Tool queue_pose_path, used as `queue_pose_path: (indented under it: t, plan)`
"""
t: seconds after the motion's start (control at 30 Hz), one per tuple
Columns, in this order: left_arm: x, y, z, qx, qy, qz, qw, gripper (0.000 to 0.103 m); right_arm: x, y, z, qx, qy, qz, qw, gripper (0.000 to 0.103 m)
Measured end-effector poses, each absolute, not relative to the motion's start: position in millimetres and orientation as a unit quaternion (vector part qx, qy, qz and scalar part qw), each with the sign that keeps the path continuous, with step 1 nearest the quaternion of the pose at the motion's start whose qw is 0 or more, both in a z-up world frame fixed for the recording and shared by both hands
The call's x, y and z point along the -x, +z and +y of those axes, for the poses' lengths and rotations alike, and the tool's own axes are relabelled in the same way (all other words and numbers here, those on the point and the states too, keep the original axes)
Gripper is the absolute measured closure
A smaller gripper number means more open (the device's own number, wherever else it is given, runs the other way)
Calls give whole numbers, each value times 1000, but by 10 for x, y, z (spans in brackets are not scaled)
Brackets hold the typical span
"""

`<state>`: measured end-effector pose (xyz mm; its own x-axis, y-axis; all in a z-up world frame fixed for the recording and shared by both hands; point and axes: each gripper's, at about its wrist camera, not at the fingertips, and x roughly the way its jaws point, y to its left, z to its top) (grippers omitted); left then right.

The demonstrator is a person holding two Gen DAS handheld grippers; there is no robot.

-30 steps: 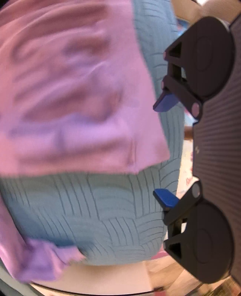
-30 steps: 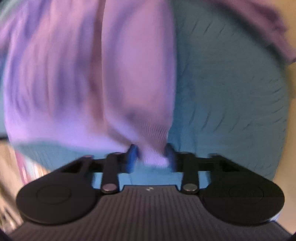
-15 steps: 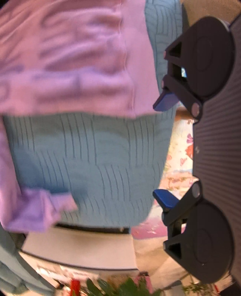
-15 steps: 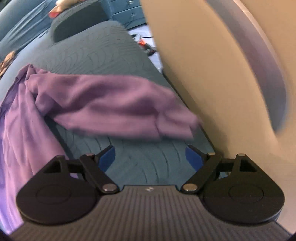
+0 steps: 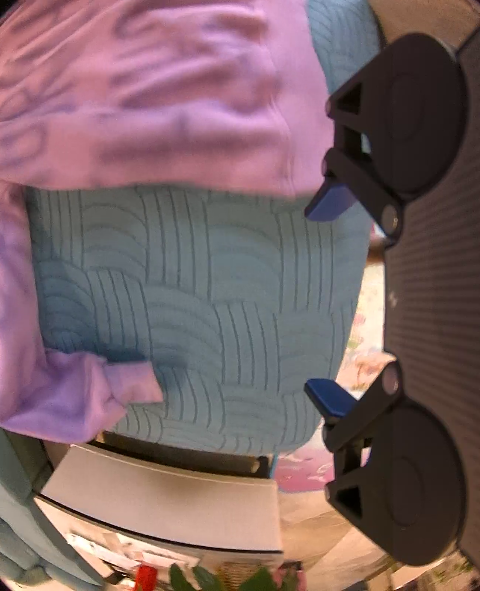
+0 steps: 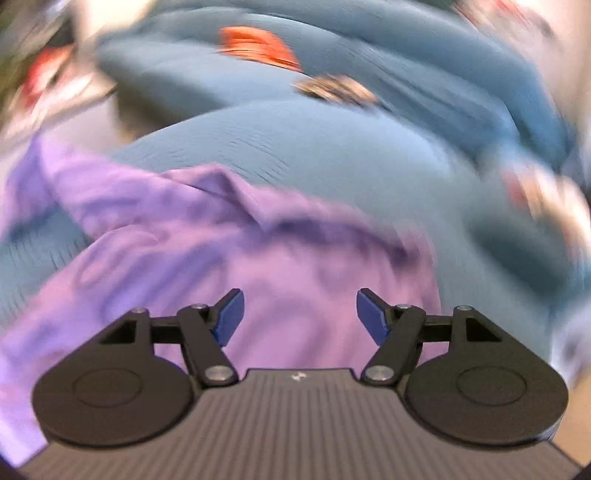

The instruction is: Fold clothes

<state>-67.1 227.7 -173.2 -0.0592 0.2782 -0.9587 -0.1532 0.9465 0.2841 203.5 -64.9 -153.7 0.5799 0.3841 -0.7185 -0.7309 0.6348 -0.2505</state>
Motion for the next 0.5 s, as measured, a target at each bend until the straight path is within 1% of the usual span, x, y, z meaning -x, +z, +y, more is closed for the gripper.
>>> queue_pose_path:
  t: [0.1,0.2,0.23,0.27,0.3,0.37,0.47,0.5]
  plan:
    - [922,-1677,2642,-37,170,703,690,10,-2175,-1761,212,368,343,281,817,34]
    - [1242,-1646,3055,-19,205,700,684,10,-2528,-2166,910,440,332,303,777,35]
    - [1342,-1646,3175,-9,218,700,680,10,-2640,-2264,1042,456,332,316,763,38]
    - [1467,-1650,3314,6,235,701,673,10,-2765,-2306,1141,460,330,335,753,103]
    - [1619,-1654,3474,25,257,701,664,10,-2889,-2348,1240,463,328,354,743,97]
    - [1815,-1642,3637,52,284,699,654,10,-3119,-2338,1378,441,317,371,753,97]
    - [2112,-1672,3826,76,321,697,637,10,-3606,-1988,1499,364,266,343,824,96]
    - [2174,-1689,3854,79,327,696,634,10,-3813,-1877,1498,319,235,333,856,94]
